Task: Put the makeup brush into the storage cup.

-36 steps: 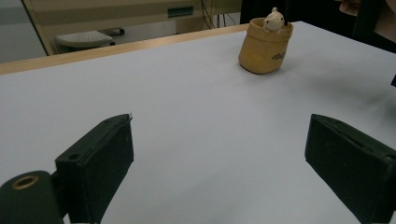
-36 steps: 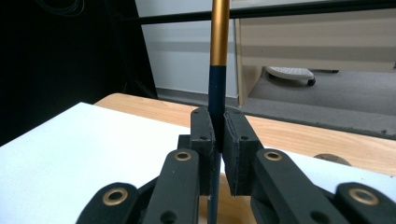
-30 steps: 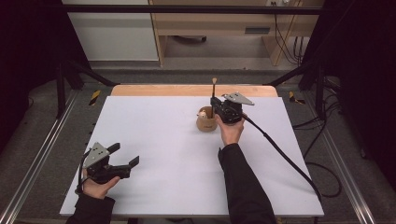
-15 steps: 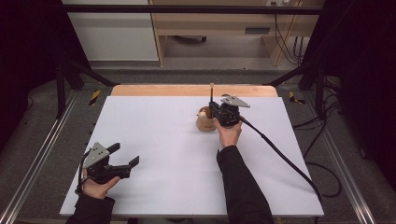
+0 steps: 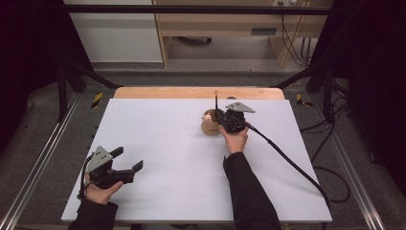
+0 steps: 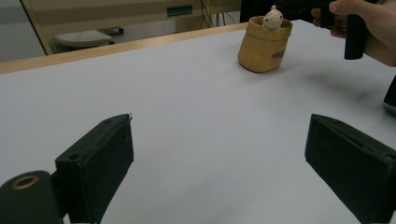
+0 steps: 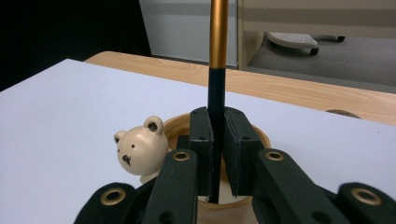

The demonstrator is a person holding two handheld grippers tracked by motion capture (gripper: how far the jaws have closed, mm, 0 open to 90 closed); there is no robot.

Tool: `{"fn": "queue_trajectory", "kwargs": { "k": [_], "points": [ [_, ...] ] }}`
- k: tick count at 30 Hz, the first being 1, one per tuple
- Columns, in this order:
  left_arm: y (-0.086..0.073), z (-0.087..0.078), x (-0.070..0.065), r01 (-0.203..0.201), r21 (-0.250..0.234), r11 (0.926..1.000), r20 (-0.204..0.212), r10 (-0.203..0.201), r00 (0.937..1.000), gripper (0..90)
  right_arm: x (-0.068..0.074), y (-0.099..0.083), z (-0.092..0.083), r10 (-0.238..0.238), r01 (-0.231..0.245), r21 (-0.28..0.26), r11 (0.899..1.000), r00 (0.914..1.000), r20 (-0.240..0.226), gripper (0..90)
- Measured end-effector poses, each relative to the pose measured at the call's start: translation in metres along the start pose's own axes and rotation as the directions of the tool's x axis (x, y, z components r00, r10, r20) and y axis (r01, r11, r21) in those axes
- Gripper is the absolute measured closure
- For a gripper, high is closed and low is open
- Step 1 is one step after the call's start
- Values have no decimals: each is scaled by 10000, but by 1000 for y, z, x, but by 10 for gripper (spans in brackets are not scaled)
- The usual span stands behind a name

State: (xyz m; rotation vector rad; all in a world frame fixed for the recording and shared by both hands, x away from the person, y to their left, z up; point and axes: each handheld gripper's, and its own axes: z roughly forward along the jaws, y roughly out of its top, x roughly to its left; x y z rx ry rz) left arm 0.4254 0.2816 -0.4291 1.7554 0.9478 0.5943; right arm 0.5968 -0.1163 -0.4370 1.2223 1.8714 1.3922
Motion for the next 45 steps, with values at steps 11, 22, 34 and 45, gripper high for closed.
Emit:
{"fn": "queue_trajectory", "kwargs": {
  "k": [11, 22, 34, 45],
  "points": [
    [0, 1, -1, 24, 1, 10000, -7, -24, 10000, 76, 0, 8, -21, -83, 79, -290, 9995, 9999, -133, 776],
    [0, 1, -1, 26, 16, 10000, 26, -26, 10000, 75, 2, 16, -55, -225, 195, -444, 9988, 9973, -697, 602],
    [0, 1, -2, 19, 43, 10000, 11, -19, 10000, 75, 4, 16, -90, -390, 344, -448, 9984, 9935, -1074, 301],
    [-1, 2, -2, 30, 64, 10000, 3, -30, 10000, 75, 3, 7, -116, -571, 525, -354, 9980, 9877, -1456, 151]
  ]
}}
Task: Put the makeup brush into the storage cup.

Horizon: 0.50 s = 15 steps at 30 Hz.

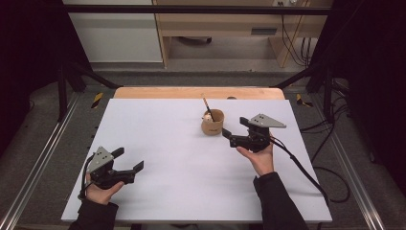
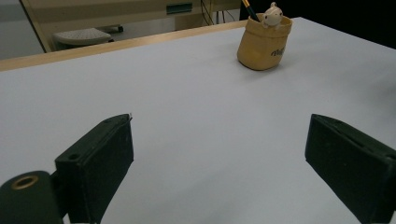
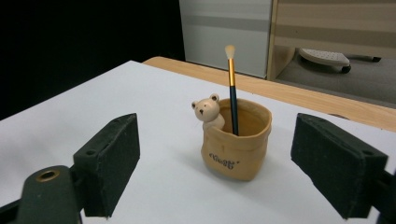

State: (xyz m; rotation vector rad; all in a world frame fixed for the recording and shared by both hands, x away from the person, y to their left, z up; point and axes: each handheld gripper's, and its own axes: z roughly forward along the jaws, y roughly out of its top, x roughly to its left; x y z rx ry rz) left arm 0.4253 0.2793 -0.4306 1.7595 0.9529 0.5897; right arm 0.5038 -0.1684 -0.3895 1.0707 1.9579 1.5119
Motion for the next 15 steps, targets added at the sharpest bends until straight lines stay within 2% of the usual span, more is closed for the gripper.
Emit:
{"fn": "queue_trajectory", "kwargs": {
  "k": [6, 10, 15],
  "points": [
    [0, 0, 0, -3, 16, 10000, -4, 3, 10000, 74, 2, -8, -12, -184, 186, 83, 9998, 9997, -145, 106],
    [0, 0, 0, -4, 21, 10000, -9, 4, 10000, 74, 1, -13, -20, -162, 163, 117, 9998, 9999, -56, 91],
    [0, 0, 0, 2, 22, 10000, -5, -2, 10000, 74, -1, -18, -32, -67, 66, -67, 10000, 9998, -162, 78]
  ]
}}
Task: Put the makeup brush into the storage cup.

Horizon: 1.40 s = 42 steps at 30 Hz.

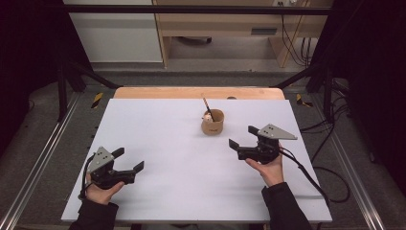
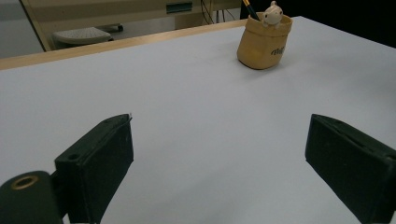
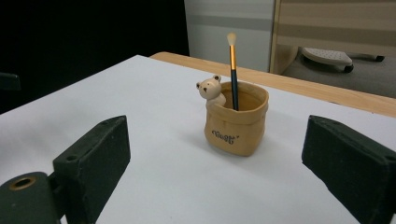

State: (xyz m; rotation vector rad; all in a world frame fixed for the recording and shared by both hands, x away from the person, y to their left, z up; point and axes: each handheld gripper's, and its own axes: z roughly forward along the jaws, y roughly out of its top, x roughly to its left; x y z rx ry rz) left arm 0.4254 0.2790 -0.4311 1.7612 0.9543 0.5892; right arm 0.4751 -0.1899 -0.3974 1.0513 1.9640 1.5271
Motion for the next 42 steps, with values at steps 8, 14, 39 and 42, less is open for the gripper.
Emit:
{"fn": "queue_trajectory", "kwargs": {
  "k": [8, 14, 39, 42],
  "points": [
    [0, 0, 0, 12, -2, 10000, 4, -12, 10000, 73, -2, -11, -15, -54, 53, 64, 10000, 9999, 155, 71],
    [0, 0, 0, 36, -1, 10000, -13, -36, 10000, 73, -4, -21, -25, -108, 103, 216, 9997, 9996, 266, 68],
    [-2, 1, 0, 58, 12, 10000, 50, -58, 10000, 73, -12, -49, -53, 79, -98, 368, 9993, 9987, 500, 44],
    [-2, 1, 0, 76, 4, 10000, 51, -76, 10000, 73, -13, -51, -57, 64, -79, 265, 9996, 9985, 552, 45]
  ]
}}
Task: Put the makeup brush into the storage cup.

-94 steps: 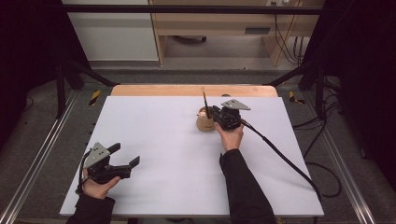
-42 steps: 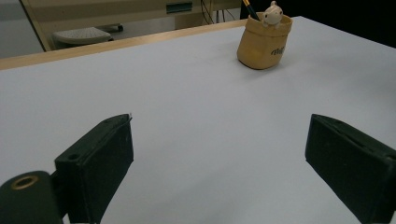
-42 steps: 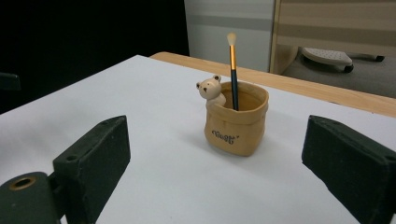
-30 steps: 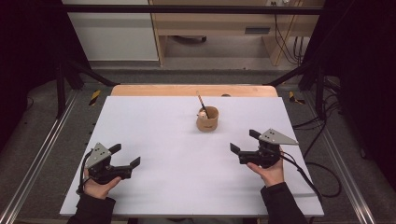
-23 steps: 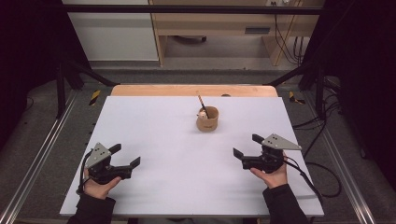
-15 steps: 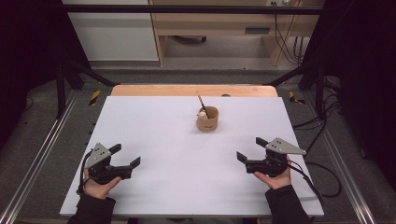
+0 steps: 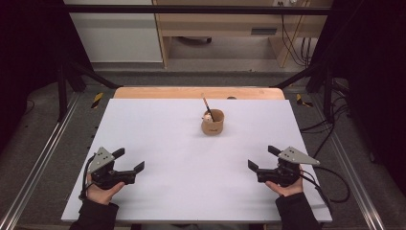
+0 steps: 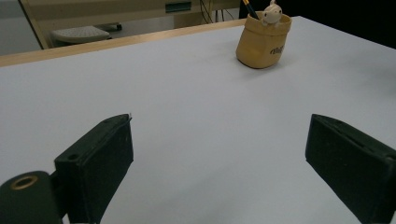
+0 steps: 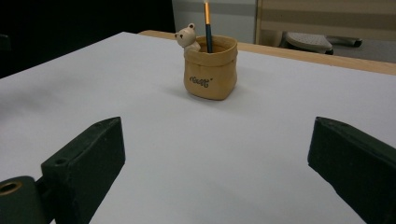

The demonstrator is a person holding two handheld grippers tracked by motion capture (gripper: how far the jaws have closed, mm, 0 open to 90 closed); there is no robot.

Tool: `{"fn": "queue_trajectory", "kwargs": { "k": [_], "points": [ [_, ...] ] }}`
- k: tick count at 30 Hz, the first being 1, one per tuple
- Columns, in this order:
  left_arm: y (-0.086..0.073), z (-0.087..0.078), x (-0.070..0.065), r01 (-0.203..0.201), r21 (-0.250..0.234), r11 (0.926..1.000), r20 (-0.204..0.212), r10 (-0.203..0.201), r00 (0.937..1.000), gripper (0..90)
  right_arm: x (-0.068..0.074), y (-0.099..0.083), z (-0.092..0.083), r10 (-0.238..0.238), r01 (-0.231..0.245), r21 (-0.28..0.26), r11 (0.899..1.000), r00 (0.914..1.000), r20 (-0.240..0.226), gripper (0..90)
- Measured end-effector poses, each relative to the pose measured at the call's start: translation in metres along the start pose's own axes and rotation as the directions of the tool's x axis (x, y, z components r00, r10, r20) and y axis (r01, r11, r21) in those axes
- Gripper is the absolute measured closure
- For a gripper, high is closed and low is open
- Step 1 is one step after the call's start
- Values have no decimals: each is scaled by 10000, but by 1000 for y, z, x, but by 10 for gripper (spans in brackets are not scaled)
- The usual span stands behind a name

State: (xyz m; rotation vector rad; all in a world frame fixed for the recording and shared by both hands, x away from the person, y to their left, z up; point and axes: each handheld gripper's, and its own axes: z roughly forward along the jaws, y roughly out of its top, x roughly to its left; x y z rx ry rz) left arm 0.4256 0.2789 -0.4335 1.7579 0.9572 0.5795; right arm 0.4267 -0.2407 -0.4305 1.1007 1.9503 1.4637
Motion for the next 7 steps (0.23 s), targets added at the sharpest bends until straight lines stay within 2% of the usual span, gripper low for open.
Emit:
{"fn": "queue_trajectory", "kwargs": {
  "k": [7],
  "points": [
    [-1, 1, -1, -43, 44, 10000, 32, 43, 10000, 73, -2, -3, -4, 155, -155, -41, 9999, 9998, 82, 45]
  ]
}}
